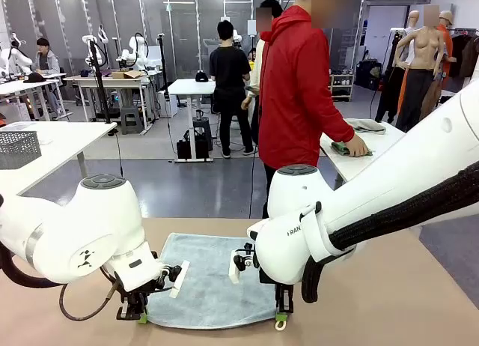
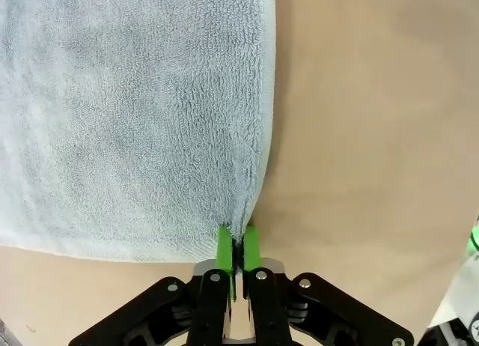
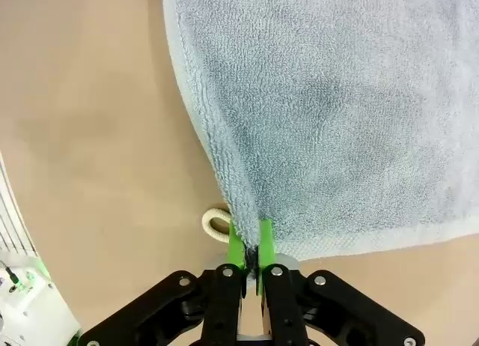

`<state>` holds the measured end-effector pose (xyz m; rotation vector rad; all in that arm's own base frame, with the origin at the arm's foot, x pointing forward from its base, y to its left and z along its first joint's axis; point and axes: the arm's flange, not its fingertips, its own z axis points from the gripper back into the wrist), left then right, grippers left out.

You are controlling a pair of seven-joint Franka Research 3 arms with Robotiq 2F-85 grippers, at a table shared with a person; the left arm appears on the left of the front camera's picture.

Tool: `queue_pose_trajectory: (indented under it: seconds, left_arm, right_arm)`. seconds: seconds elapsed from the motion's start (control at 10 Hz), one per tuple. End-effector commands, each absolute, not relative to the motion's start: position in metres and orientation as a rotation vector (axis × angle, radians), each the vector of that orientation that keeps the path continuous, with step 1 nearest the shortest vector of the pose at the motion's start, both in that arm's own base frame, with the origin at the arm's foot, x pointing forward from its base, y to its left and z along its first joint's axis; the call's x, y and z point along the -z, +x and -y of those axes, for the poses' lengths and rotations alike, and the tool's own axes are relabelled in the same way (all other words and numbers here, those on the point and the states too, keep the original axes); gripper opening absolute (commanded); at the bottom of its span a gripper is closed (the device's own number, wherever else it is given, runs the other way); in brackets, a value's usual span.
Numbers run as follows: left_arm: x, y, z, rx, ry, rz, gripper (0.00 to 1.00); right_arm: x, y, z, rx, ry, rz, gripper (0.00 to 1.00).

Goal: Fold the towels and place them in the basket.
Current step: When a person lays out a Towel with hook on the table, fold it in half twice.

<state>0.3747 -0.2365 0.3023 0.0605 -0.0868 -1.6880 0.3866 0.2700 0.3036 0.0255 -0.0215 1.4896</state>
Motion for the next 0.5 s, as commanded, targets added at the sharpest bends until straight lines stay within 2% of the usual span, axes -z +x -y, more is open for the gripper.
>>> queue_pose_trajectory:
  seconds: [0.0, 0.4]
  left_arm:
    - [-0.302, 0.375, 0.236, 1.688, 0.061, 0.087, 0.07]
    - [-0.350, 0.364, 0.232, 1.668, 0.134, 0.102, 0.07]
  right_arm:
    - [-0.304, 0.387, -0.270, -1.489, 0.026, 0.021, 0.08]
    - [-0.335, 0.395, -0.266, -1.555, 0.048, 0.082, 0.08]
